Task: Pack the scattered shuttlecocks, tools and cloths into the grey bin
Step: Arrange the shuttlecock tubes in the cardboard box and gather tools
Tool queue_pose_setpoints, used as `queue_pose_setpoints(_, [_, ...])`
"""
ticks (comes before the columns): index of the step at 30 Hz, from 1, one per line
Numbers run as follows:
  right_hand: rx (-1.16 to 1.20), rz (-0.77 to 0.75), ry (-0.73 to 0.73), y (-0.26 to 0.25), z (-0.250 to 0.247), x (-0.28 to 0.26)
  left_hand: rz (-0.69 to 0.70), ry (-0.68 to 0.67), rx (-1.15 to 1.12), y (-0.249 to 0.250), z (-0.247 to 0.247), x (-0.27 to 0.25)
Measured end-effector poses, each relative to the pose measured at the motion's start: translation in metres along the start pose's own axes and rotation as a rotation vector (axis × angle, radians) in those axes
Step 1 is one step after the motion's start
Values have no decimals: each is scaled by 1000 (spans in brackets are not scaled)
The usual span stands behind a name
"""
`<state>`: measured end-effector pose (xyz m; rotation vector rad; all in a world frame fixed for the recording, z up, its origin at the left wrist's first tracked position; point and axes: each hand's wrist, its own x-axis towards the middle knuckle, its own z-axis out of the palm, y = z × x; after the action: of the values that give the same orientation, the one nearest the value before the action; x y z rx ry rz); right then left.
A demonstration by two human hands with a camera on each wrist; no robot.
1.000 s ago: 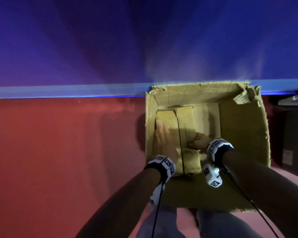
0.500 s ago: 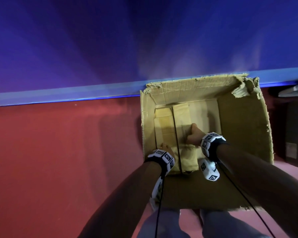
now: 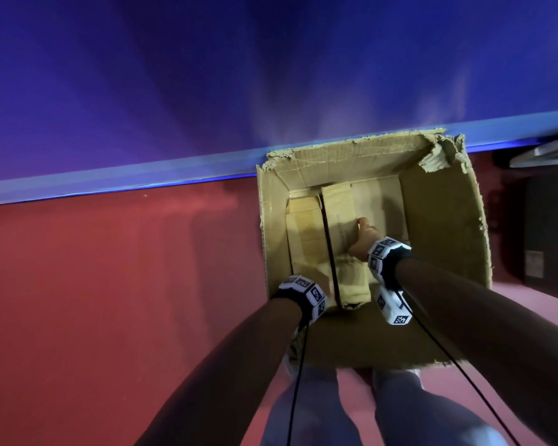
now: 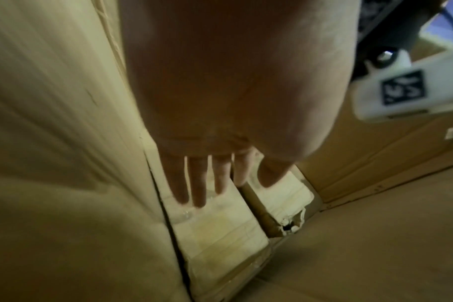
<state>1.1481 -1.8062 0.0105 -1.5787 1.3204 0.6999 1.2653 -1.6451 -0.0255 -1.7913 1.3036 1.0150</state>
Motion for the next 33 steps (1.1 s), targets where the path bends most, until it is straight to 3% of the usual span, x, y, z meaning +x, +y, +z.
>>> queue_pose_setpoints(1, [-7, -8, 20, 3, -4, -7, 7, 2, -95, 1, -31, -36])
queue_pose_setpoints(2, [-16, -14, 44, 7, -9, -16, -53, 11, -364, 19, -50, -72])
queue_pose_setpoints(3, [-24, -23, 65, 11, -14, -26, 94, -83, -430, 15, -66, -93])
queue_pose_setpoints(4, [-32, -31, 82, 14, -19, -38, 149, -90, -421, 5, -79, -112])
queue_pose_setpoints(5, [-31, -38, 97, 16, -24, -51, 163, -10, -455, -2, -88, -122])
queue_pose_setpoints(13, [96, -118, 181, -4, -103, -187, 43, 214, -606, 3, -175, -241])
queue_pose_setpoints(17, [186, -178, 278, -17, -155, -266, 73, 313, -769, 3, -227, -314])
queue_pose_setpoints(21, [244, -350, 354, -40, -216, -364, 141, 520, -934, -4, -295, -414])
queue_pose_setpoints(26, [227, -532, 497, -69, -298, -496, 242, 896, -1025, -26, -387, -558])
queue_pose_setpoints(33, [365, -692, 755, -113, -366, -667, 375, 1239, -882, -47, -457, -741])
